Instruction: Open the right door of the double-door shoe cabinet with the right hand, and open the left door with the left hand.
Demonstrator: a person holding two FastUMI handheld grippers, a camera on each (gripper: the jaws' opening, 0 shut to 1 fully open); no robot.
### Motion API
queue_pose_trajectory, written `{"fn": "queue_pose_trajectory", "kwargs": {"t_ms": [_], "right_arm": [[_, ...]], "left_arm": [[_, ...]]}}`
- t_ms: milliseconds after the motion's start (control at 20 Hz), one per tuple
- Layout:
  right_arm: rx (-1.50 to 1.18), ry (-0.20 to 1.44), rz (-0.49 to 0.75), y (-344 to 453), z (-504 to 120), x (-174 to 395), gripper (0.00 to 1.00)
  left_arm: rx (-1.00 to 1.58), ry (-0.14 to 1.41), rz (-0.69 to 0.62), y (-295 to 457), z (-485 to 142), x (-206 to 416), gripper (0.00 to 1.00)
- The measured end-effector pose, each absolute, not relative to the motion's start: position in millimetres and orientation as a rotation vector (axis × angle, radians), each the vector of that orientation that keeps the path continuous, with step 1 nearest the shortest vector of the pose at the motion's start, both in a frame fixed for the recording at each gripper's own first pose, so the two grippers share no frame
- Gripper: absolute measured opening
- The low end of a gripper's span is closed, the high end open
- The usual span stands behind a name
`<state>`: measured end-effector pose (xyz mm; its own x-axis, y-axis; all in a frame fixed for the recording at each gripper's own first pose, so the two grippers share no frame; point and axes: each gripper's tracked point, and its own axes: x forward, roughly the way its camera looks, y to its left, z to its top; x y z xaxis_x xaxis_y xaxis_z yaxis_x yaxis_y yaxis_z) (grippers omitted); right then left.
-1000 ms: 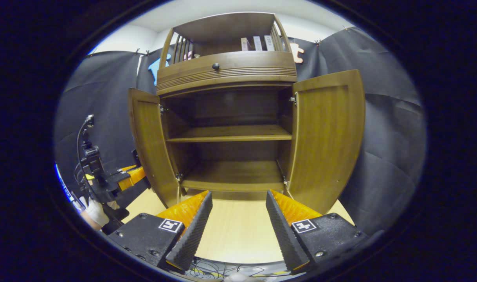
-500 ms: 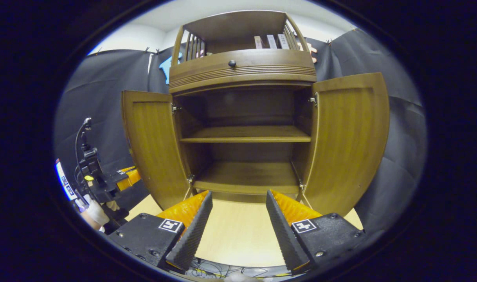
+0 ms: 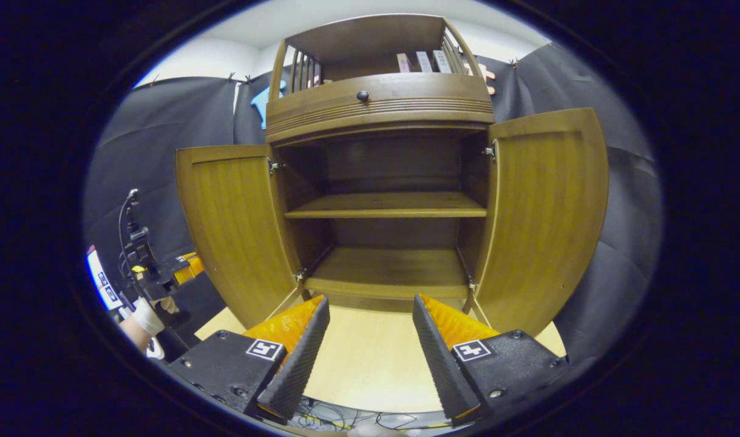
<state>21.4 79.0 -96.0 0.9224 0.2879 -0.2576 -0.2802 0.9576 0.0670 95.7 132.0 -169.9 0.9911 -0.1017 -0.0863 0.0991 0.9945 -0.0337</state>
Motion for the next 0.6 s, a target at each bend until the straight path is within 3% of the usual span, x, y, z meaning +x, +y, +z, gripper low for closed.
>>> {"fn": "queue_pose_trajectory", "kwargs": {"t_ms": [450, 500, 550, 600], "right_arm": [[0.018, 0.277, 0.295, 72, -95, 21, 0.9], [0.019, 0.277, 0.297, 72, -94, 23, 0.87], [0.018, 0.279, 0.3, 73, -94, 22, 0.87], [0.015, 0.282, 0.303, 72, -94, 23, 0.87]], "left_arm": [[-0.028, 0.089, -0.207, 156, -172, 102, 0.0], [-0.022, 0.094, -0.225, 157, -171, 104, 0.08], [-0.025, 0.103, -0.241, 159, -174, 106, 0.0], [-0.033, 0.11, -0.256, 159, -175, 106, 0.0]]}}
